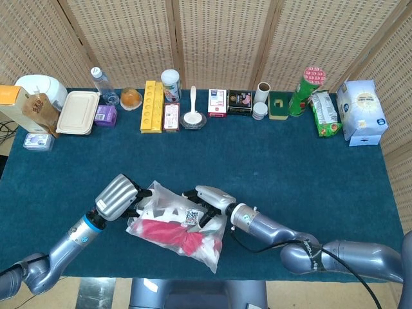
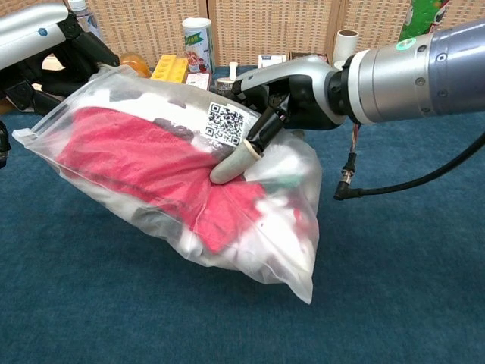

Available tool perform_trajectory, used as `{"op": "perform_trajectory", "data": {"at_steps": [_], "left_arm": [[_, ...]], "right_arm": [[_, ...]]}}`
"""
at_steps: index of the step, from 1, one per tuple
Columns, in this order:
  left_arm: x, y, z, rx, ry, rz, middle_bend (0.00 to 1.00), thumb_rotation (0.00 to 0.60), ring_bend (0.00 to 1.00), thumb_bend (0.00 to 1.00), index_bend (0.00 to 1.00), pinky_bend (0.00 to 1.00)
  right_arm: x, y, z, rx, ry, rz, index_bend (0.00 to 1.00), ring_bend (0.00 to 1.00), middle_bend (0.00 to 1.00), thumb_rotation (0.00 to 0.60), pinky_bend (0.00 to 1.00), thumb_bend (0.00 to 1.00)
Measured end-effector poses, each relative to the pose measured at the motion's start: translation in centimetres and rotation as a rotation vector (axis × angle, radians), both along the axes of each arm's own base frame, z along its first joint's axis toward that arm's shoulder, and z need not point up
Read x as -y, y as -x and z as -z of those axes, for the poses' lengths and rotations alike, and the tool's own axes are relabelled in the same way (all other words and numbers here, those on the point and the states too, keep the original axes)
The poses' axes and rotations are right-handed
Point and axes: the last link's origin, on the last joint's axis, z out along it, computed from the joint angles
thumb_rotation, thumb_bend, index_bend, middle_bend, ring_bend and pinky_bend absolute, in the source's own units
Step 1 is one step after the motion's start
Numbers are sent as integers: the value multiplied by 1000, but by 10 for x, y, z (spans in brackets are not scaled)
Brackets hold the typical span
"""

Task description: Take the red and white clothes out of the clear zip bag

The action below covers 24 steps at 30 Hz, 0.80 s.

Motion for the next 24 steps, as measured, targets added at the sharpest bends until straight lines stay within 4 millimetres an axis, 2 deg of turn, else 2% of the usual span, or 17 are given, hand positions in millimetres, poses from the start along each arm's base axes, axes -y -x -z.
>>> {"op": "perform_trajectory", "data": {"at_steps": [11, 16, 20, 22, 24], "left_arm": [[-4, 4, 15, -4, 27, -18, 1000, 600, 1000, 447, 831, 1000], [-10, 13, 22, -29, 34, -37, 1000, 600, 1000, 446, 831, 1000], [-19, 21, 34, -58, 46, -56, 1000, 600, 1000, 446, 831, 1000], [-23, 23, 42, -70, 55, -69, 1000, 600, 1000, 447, 832, 1000], [-27, 25, 51, -78, 68, -83, 1000, 600, 1000, 447, 833, 1000]], "right_arm": [[3, 8, 8, -26, 1, 19, 788, 1000, 884, 600, 1000, 241], [7, 14, 15, -58, 27, 17, 761, 1000, 859, 600, 1000, 242], [11, 20, 21, -97, 51, 15, 641, 967, 750, 600, 983, 242], [12, 23, 23, -115, 58, 21, 556, 896, 677, 600, 937, 242], [13, 26, 25, -131, 62, 31, 424, 755, 552, 600, 841, 243]]}}
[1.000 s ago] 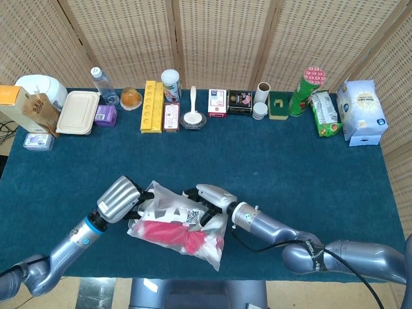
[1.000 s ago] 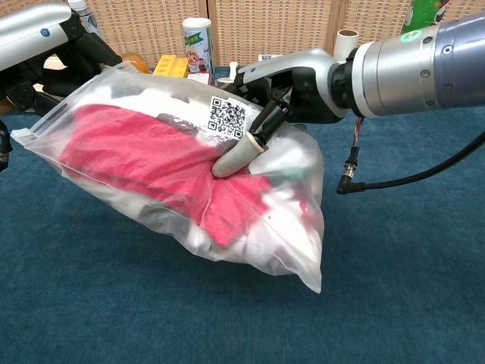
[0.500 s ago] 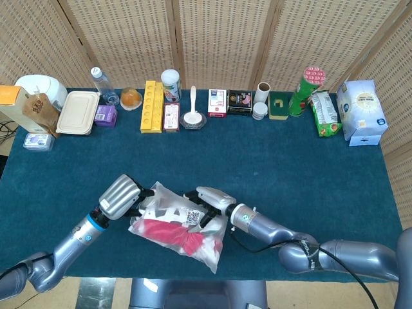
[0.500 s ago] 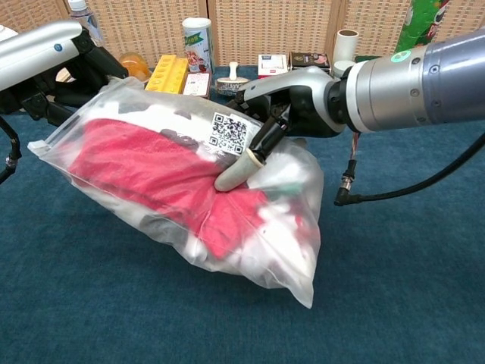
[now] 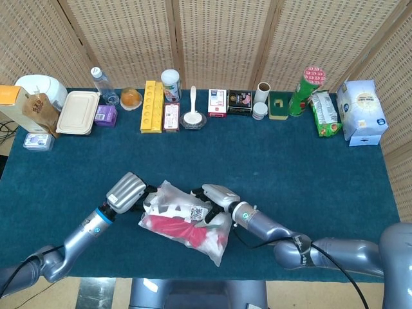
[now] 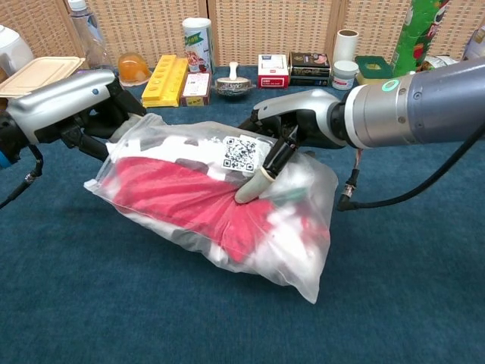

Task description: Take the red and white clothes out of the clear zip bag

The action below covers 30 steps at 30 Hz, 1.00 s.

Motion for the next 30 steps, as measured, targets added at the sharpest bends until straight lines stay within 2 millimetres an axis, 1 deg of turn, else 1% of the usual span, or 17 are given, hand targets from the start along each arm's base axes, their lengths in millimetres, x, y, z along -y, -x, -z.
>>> {"op": "perform_trajectory", "data": {"at_steps": [1, 3, 4, 5, 6, 8, 9, 12, 13, 15, 18, 21, 26, 28, 30], "left_arm": [[-2, 1, 4, -3, 4, -6, 1000, 600, 1000, 447, 833, 1000], [-6, 1, 13, -17, 12, -17, 1000, 600, 1000, 447, 833, 1000], [-9, 2, 17, -24, 15, -23, 1000, 600, 1000, 447, 833, 1000], [-11, 2, 22, -31, 20, -29, 1000, 600, 1000, 447, 833, 1000], [-14, 1, 28, -38, 27, -38, 1000, 600, 1000, 447, 834, 1000], [-17, -1, 36, -47, 34, -45, 1000, 600, 1000, 447, 834, 1000], [-20, -3, 41, -52, 36, -46, 1000, 600, 1000, 447, 834, 1000], [-25, -9, 49, -61, 34, -43, 1000, 600, 1000, 446, 834, 1000], [-27, -11, 51, -60, 35, -43, 1000, 600, 1000, 446, 835, 1000], [-28, -15, 52, -58, 38, -40, 1000, 600, 1000, 445, 834, 1000], [-28, -18, 51, -63, 42, -30, 1000, 600, 1000, 444, 834, 1000], [-29, -20, 48, -75, 47, -29, 1000, 600, 1000, 442, 835, 1000], [-33, -21, 42, -106, 40, -35, 1000, 600, 1000, 440, 834, 1000], [-35, -23, 41, -112, 36, -35, 1000, 600, 1000, 439, 834, 1000], [-36, -25, 39, -113, 35, -36, 1000, 600, 1000, 439, 835, 1000]], "right_arm": [[1, 2, 1, -8, 1, 5, 369, 697, 497, 600, 800, 242], [2, 5, 2, -22, 3, 21, 188, 524, 334, 600, 666, 242], [2, 6, 2, -24, 4, 30, 138, 477, 288, 600, 626, 242], [3, 7, 3, -26, 6, 39, 65, 406, 223, 600, 560, 242], [4, 8, 3, -25, 11, 49, 32, 367, 189, 600, 522, 241], [6, 8, 2, -18, 26, 58, 2, 306, 135, 600, 451, 239], [7, 8, 1, -13, 40, 62, 0, 278, 108, 600, 417, 235], [10, 10, -3, 4, 85, 73, 0, 235, 63, 600, 351, 218], [11, 11, -4, 11, 101, 77, 0, 227, 58, 600, 336, 211], [13, 14, -9, 26, 141, 81, 0, 192, 49, 600, 266, 186], [16, 19, -20, 28, 203, 57, 0, 175, 68, 600, 227, 163], [18, 27, -33, -5, 264, -5, 27, 187, 120, 600, 221, 156], [15, 40, -54, -68, 351, -132, 112, 225, 190, 600, 220, 145], [12, 46, -61, -93, 374, -187, 144, 246, 217, 600, 235, 138], [8, 51, -67, -121, 391, -244, 179, 276, 248, 600, 271, 134]]}}
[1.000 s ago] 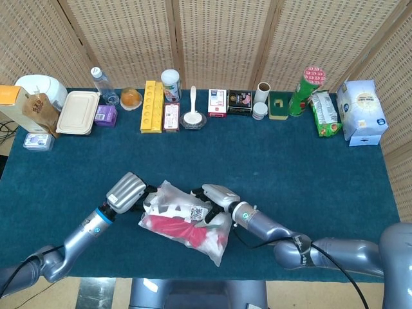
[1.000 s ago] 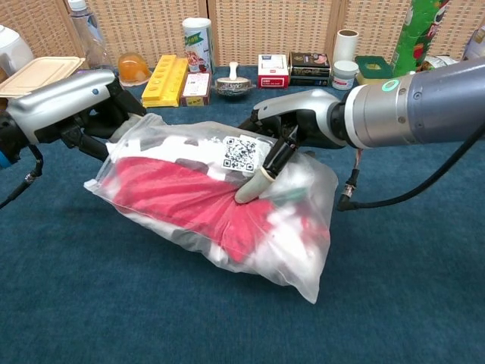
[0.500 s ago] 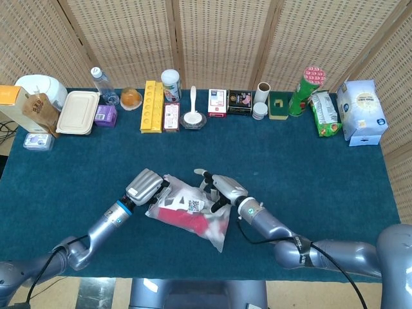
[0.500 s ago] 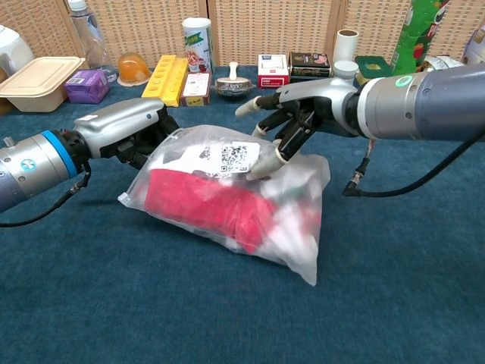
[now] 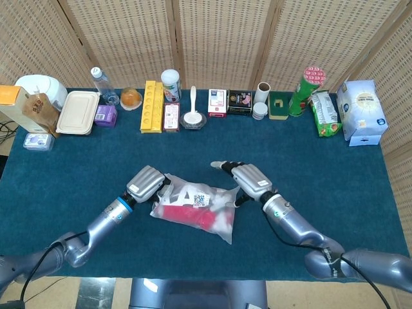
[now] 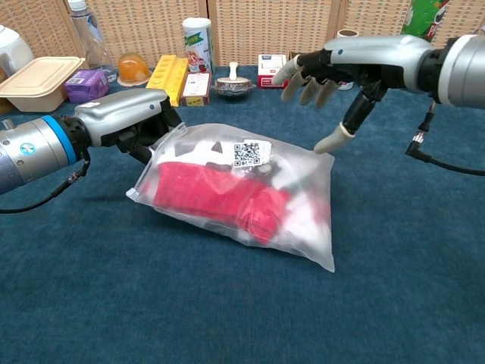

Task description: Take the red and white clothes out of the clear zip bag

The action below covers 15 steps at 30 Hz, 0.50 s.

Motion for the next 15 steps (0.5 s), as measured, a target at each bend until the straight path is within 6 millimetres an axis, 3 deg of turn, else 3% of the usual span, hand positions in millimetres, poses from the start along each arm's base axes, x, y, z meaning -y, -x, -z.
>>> {"op": "perform_trajectory", "data": {"at_steps": [9, 15], "left_arm": [[-5, -9, -5, 1, 3, -16, 1000, 600, 1000, 439, 834, 1000], [-8, -15, -8, -18, 11, -16, 1000, 600, 1000, 438, 834, 1000]], "right_arm": [[-20, 31, -14, -123, 19, -169, 329, 410, 396, 600, 385, 131], [-33, 60, -19, -219, 25, -313, 378, 447, 434, 600, 407, 132]]}}
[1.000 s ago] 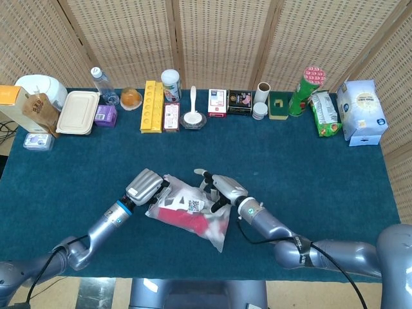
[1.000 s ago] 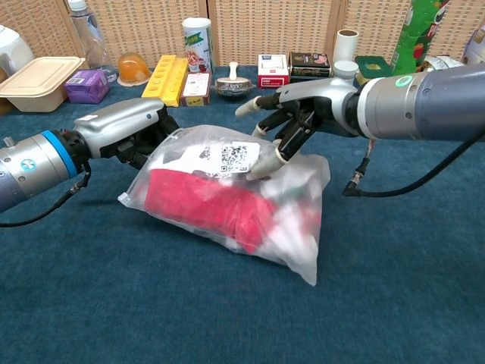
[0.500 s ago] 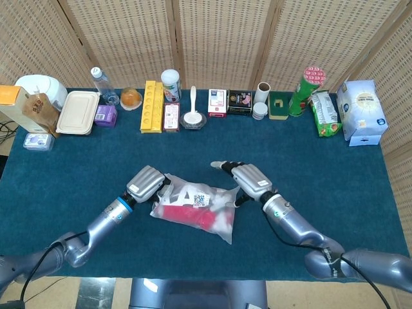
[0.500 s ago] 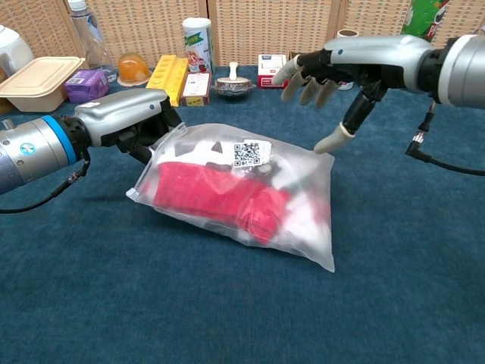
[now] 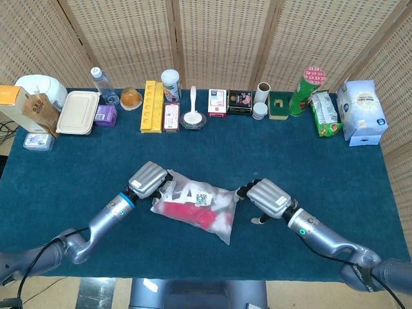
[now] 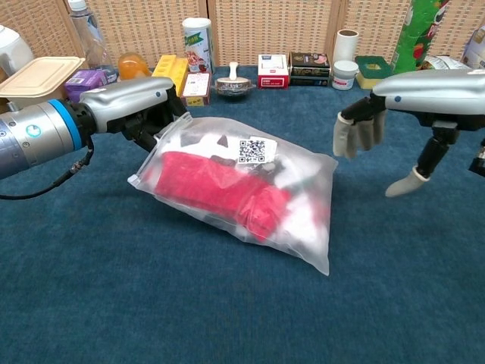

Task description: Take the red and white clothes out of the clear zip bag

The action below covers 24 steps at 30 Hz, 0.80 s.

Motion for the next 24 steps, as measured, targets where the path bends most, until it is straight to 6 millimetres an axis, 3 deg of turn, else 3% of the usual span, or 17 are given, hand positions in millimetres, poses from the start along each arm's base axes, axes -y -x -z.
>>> {"op": "perform_trajectory", "data": {"at_steps": [8, 16, 24], "left_arm": [[-1, -8, -2, -14, 13, -13, 1000, 600, 1000, 438, 834, 1000], [-3, -19, -3, -25, 24, -38, 1000, 600, 1000, 439, 834, 1000], [-7, -32, -6, -31, 21, -55, 1000, 600, 1000, 438, 834, 1000]], "right_arm": [[-20, 21, 1, -47, -5, -218, 430, 570, 515, 600, 503, 131], [-35, 12, 21, -22, 2, -425, 424, 711, 590, 600, 634, 100], [-34, 4, 35, -30, 83, -608, 382, 878, 701, 600, 866, 38]]}}
